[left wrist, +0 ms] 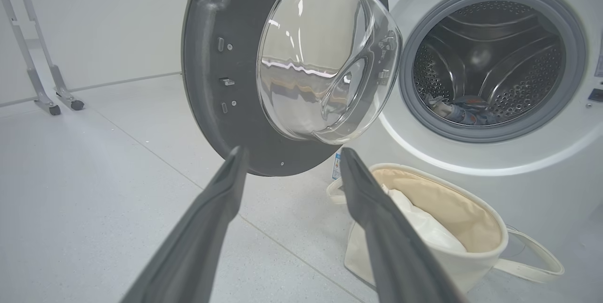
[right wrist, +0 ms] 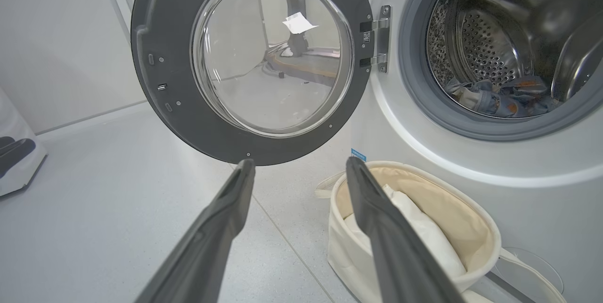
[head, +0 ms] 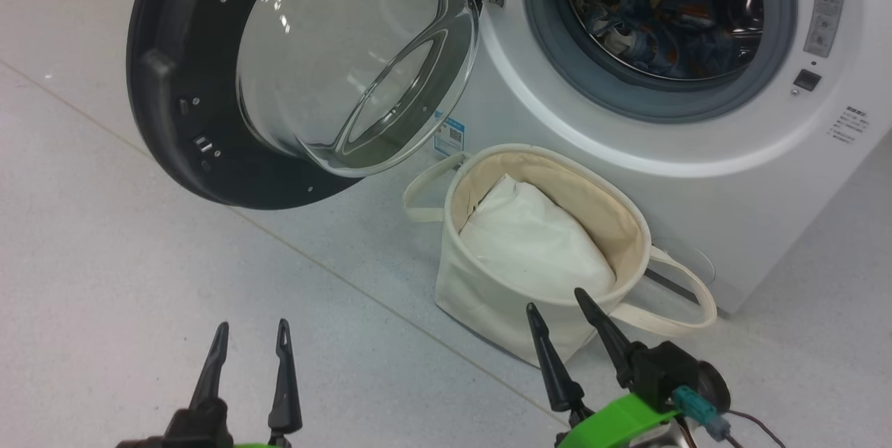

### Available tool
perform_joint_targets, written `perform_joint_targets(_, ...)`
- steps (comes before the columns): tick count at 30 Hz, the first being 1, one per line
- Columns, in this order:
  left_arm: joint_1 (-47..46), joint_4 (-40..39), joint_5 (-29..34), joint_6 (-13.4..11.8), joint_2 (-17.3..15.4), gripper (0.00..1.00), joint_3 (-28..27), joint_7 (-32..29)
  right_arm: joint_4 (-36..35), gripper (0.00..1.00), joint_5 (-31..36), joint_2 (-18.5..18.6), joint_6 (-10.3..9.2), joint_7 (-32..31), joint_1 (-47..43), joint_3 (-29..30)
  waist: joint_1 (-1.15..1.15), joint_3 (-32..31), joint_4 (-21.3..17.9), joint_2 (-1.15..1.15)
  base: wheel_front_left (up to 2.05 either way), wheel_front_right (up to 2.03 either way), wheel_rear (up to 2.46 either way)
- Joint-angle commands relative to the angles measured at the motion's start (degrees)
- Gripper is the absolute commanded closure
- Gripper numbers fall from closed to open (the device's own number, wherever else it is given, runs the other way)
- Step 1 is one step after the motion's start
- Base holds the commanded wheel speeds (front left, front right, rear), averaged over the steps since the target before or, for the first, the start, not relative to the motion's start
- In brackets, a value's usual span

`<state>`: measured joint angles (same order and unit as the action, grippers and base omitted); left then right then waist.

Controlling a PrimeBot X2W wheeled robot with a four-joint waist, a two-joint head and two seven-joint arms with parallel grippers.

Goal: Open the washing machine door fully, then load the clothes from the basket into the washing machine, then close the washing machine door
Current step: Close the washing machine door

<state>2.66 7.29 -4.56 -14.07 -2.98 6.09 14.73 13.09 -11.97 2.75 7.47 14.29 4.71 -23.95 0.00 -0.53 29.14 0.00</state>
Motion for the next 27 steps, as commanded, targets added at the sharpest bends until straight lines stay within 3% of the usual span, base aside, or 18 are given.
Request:
perform_joint_targets(1,-1.5,-2.7,0.2,0.6,0.1,1.00,-2.0,0.3,-1.8,0.00,-0.4,0.1,0.02,0.7,2.0,-1.1,0.00,0.0,-0.1,0.00,0.00,0.00,0.00)
perform_joint_targets(4,-1.6,-3.8,-2.6,1.9,0.1,1.00,-2.3,0.3,-1.8,0.00,-0.5,0.1,0.02,0.7,1.8,-1.0,0.00,0.0,-0.1,0.00,0.00,0.00,0.00)
perform_joint_targets(6,-2.2,-7.4,-10.0,4.6,0.1,1.00,-4.3,0.3,-1.8,0.00,-0.4,0.1,0.02,0.7,1.7,-0.8,0.00,0.0,-0.1,0.00,0.00,0.00,0.00)
perform_joint_targets(12,-3.5,-13.6,-28.0,17.4,0.1,1.00,-17.1,0.3,-1.9,0.00,0.4,0.1,0.02,0.7,1.6,-0.1,0.00,1.0,0.0,0.00,0.00,0.00,0.00)
perform_joint_targets(14,-4.7,-12.9,-33.1,19.9,-1.1,1.00,-19.2,0.2,-1.9,0.00,0.4,0.1,0.02,0.7,1.5,0.1,0.00,1.3,0.0,0.00,0.00,0.00,0.00)
perform_joint_targets(18,-9.2,-11.8,-46.2,21.2,-6.6,1.00,-22.5,-5.1,-1.9,0.00,0.1,0.1,0.02,0.7,1.4,0.7,0.00,2.2,0.1,0.00,0.00,0.00,0.00)
perform_joint_targets(22,-15.8,-6.0,-59.8,21.4,-12.8,1.00,-26.2,-14.8,-2.3,0.00,0.8,0.1,0.02,0.7,1.6,1.2,0.00,3.6,-0.1,0.00,0.00,0.00,0.00)
perform_joint_targets(25,-22.0,1.2,-66.8,21.2,-17.5,1.00,-28.2,-21.4,-1.3,0.00,1.1,0.1,0.02,0.7,1.5,1.9,0.00,4.6,-0.6,0.00,0.00,0.00,0.00)
perform_joint_targets(27,-25.6,6.1,-68.3,21.2,-21.3,1.00,-28.7,-24.1,-0.7,0.00,2.3,0.1,0.02,0.7,2.0,1.8,0.00,5.2,-1.6,0.00,0.00,0.00,0.00)
